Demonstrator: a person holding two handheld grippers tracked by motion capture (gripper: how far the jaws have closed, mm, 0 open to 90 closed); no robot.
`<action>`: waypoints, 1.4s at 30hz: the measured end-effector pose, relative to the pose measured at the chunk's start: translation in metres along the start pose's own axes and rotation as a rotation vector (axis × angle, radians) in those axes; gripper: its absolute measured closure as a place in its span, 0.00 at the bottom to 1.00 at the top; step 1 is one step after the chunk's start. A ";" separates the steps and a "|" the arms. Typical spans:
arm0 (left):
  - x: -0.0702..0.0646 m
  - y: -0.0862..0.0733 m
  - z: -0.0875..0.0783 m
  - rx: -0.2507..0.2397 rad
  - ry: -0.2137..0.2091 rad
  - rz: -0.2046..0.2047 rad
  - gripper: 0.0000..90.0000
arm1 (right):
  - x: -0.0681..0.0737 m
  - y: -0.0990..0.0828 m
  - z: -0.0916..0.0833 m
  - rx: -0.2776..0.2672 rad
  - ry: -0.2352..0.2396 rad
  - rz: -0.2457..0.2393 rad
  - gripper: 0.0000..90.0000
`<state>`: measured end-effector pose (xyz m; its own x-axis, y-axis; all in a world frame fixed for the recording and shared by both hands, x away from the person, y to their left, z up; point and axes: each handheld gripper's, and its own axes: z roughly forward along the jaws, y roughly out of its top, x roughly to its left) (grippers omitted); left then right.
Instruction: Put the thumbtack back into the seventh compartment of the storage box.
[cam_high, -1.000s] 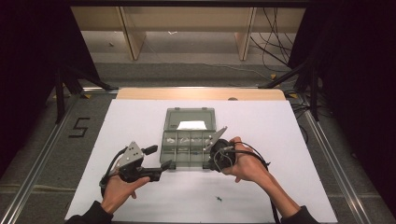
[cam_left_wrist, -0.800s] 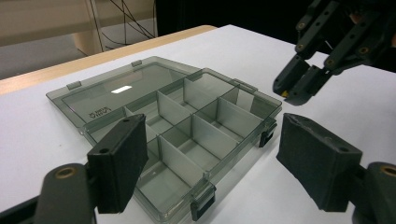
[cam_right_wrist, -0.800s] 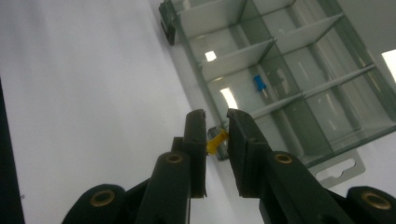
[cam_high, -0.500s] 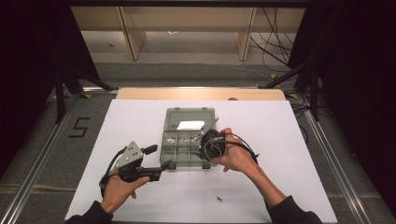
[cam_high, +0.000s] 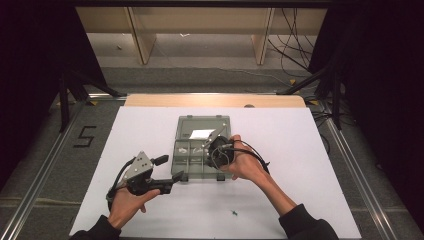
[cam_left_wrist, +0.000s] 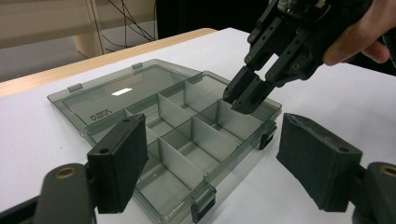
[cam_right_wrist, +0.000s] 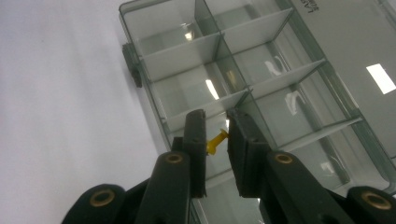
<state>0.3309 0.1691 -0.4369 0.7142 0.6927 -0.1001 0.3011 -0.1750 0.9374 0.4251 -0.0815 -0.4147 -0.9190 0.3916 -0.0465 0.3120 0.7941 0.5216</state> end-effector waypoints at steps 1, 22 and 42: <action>0.001 0.000 0.000 0.000 -0.001 0.013 0.26 | 0.000 0.000 0.001 0.005 -0.003 -0.002 0.87; 0.000 0.000 0.000 0.000 -0.003 0.013 0.26 | -0.003 -0.001 0.014 0.022 -0.008 -0.001 0.86; -0.001 0.001 -0.001 -0.008 -0.001 0.003 0.26 | 0.009 0.003 0.001 -0.027 -0.037 0.004 0.43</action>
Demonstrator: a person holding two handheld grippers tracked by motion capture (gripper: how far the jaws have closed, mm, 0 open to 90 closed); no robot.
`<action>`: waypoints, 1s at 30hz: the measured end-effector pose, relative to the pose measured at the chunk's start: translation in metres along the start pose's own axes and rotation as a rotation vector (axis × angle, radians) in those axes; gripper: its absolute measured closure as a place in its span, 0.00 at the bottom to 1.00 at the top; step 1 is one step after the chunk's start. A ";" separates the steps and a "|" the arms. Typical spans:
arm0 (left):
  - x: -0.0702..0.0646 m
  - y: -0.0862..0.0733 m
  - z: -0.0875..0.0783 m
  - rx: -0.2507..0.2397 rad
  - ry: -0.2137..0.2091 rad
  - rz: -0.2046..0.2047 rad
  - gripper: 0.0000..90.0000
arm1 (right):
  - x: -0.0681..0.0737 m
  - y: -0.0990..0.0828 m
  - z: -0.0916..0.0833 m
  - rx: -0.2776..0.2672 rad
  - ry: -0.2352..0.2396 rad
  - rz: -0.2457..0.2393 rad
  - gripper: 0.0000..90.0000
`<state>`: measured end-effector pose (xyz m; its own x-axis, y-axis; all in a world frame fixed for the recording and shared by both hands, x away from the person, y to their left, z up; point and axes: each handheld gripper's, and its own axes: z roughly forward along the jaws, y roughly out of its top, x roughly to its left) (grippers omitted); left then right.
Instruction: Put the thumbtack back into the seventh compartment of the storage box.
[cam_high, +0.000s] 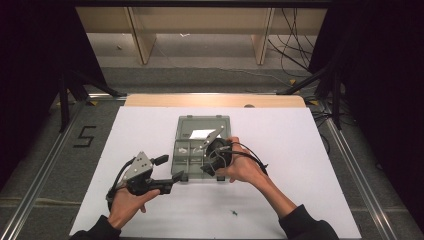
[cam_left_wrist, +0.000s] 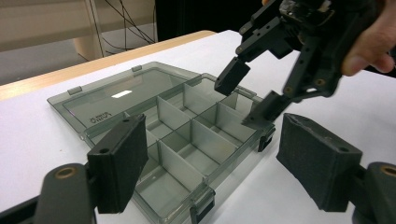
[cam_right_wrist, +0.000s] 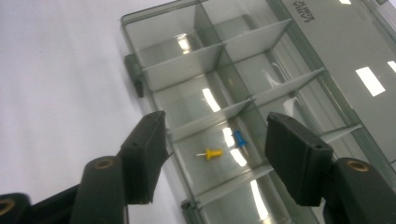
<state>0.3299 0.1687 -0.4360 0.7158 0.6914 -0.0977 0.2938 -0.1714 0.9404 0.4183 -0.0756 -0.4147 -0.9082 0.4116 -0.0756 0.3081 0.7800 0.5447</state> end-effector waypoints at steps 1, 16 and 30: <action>0.001 0.000 0.000 -0.001 -0.002 0.014 0.26 | 0.002 0.000 -0.002 0.006 0.004 -0.005 0.42; 0.000 0.000 0.000 -0.001 0.000 0.002 0.26 | 0.024 -0.028 -0.022 0.059 0.038 -0.040 0.36; 0.000 0.000 0.000 -0.001 -0.004 0.013 0.26 | 0.039 -0.048 -0.029 0.076 0.053 -0.050 0.31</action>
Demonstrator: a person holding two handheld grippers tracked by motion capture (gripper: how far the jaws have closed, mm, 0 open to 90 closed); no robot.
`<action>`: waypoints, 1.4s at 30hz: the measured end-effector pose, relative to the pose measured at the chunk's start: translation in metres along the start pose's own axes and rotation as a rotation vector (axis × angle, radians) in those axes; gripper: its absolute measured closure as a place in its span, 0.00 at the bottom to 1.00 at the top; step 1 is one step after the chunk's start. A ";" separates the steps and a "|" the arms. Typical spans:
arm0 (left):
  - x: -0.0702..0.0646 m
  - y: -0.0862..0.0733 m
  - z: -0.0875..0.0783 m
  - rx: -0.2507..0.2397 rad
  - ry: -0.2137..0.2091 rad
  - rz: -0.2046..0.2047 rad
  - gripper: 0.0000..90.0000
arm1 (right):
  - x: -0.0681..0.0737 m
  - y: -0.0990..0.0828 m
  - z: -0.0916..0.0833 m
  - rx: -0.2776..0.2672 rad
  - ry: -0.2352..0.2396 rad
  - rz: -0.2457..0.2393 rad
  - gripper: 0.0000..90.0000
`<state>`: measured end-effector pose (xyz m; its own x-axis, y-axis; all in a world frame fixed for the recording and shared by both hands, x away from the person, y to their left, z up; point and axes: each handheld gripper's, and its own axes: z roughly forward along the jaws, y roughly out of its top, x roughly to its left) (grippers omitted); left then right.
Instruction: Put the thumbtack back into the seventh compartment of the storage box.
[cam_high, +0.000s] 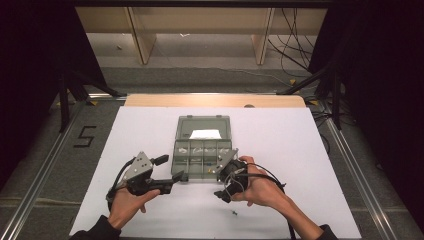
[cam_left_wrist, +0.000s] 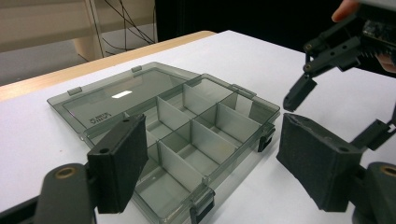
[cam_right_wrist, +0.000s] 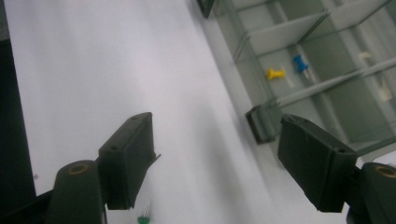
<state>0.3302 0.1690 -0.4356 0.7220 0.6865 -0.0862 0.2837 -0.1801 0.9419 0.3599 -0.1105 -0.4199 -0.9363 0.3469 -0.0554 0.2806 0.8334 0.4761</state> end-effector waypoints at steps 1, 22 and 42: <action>0.000 0.000 0.000 -0.001 0.002 -0.002 0.26 | 0.001 -0.003 -0.001 0.012 0.006 0.007 0.31; -0.001 0.000 0.000 -0.006 0.003 0.005 0.26 | 0.017 -0.039 -0.006 0.082 0.032 0.025 0.35; -0.002 0.000 0.001 -0.005 0.003 -0.008 0.26 | 0.030 -0.044 0.008 0.173 0.101 -0.042 0.59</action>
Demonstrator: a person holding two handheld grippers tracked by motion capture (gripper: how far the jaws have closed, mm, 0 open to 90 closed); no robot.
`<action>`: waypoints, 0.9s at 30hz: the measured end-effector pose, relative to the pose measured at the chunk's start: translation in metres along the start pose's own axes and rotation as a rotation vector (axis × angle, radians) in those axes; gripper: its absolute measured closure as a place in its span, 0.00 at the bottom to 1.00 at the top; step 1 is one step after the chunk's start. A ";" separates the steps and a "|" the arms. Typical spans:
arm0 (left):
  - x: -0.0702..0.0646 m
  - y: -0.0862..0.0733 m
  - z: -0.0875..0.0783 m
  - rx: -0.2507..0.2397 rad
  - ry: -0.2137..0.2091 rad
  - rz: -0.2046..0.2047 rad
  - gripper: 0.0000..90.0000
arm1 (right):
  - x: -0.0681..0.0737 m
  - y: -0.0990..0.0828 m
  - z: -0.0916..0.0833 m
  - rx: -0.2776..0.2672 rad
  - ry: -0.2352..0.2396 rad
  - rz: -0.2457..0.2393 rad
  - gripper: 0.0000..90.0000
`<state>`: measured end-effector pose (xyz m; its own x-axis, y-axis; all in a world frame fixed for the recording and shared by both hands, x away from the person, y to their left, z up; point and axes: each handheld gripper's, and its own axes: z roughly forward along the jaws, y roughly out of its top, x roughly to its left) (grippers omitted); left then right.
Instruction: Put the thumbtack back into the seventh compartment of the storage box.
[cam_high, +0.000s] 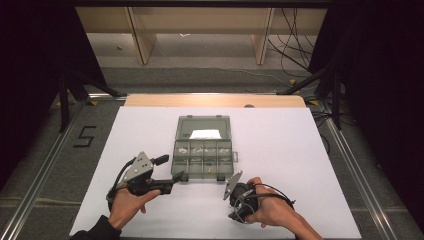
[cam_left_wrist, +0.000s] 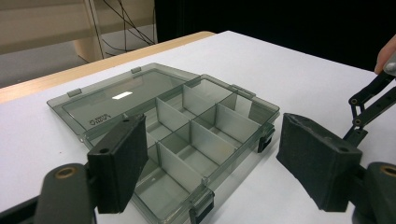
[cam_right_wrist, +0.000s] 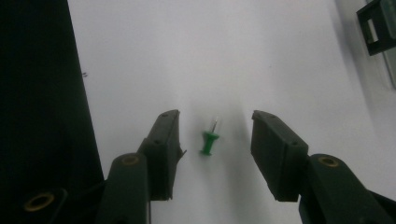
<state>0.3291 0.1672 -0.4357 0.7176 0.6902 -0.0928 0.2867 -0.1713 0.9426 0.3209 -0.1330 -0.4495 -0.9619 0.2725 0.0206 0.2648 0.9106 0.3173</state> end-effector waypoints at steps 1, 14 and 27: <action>0.000 0.000 0.000 0.000 0.001 -0.001 0.26 | 0.000 0.000 0.001 0.002 0.005 -0.004 0.60; 0.001 0.000 0.000 0.004 -0.003 0.014 0.26 | -0.002 -0.002 0.009 0.023 0.021 -0.016 0.74; 0.001 0.000 0.000 0.006 -0.004 0.018 0.26 | -0.002 0.000 0.009 0.049 -0.012 -0.069 0.86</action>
<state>0.3301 0.1676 -0.4360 0.7253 0.6841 -0.0771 0.2774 -0.1880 0.9422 0.3236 -0.1312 -0.4582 -0.9771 0.2125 -0.0111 0.2016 0.9412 0.2710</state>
